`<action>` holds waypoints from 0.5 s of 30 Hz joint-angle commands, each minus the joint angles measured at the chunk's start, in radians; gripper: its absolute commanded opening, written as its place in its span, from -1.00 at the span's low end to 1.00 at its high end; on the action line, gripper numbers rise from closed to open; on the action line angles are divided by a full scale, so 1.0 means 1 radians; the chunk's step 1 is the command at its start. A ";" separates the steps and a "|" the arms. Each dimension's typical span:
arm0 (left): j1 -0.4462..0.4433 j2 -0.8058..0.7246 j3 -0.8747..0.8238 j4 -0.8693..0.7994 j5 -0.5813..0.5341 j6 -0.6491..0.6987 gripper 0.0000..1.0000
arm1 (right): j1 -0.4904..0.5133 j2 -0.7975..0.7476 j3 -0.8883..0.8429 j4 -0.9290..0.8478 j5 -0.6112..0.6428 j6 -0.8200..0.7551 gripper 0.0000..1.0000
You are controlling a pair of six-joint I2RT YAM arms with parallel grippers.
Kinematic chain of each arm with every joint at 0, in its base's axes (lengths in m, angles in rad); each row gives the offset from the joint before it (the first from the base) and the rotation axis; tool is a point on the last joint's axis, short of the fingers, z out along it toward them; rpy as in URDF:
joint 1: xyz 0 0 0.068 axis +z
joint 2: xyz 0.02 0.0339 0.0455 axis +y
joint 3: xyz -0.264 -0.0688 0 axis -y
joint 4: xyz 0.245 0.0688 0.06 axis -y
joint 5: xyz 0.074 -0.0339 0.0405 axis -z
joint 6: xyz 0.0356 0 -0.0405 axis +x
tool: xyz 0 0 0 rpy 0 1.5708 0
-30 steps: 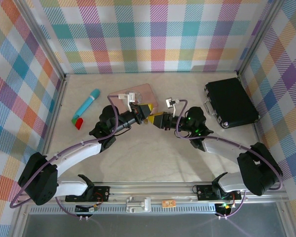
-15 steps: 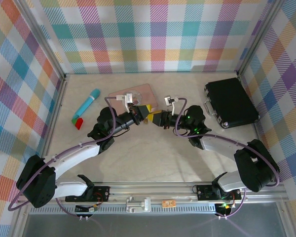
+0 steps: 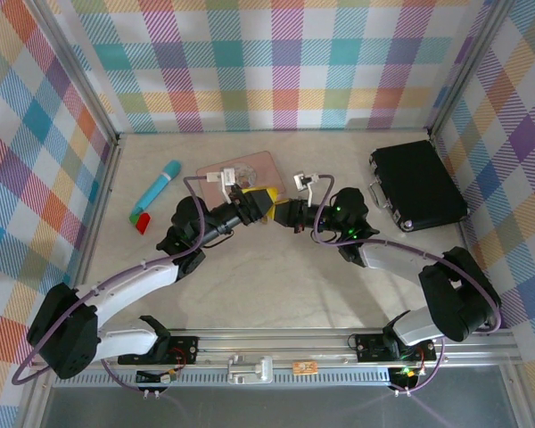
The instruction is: Unlock the padlock with the key
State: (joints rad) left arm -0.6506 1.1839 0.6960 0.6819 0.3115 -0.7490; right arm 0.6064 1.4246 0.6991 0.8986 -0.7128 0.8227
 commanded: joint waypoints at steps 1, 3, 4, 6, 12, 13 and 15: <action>0.025 -0.079 0.002 -0.081 -0.018 0.005 0.73 | 0.006 -0.084 0.039 -0.202 0.023 -0.160 -1.00; 0.041 -0.114 0.013 -0.154 -0.017 0.024 0.74 | 0.006 -0.125 0.051 -0.336 0.039 -0.237 -1.00; 0.049 -0.126 0.019 -0.183 -0.009 0.033 0.74 | 0.006 -0.142 0.060 -0.396 0.046 -0.274 -1.00; 0.061 -0.141 0.038 -0.263 0.010 0.052 0.74 | 0.006 -0.170 0.076 -0.487 0.058 -0.334 -1.00; 0.065 -0.143 0.091 -0.430 0.060 0.084 0.67 | 0.004 -0.201 0.153 -0.741 0.109 -0.502 -1.00; 0.065 -0.142 0.091 -0.432 0.072 0.073 0.64 | 0.004 -0.202 0.167 -0.770 0.113 -0.525 -1.00; 0.064 -0.137 0.097 -0.432 0.094 0.065 0.57 | 0.004 -0.197 0.197 -0.816 0.106 -0.566 -1.00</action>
State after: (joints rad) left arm -0.5930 1.0500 0.7563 0.3050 0.3538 -0.6891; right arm 0.6064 1.2400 0.8440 0.2295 -0.6209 0.3859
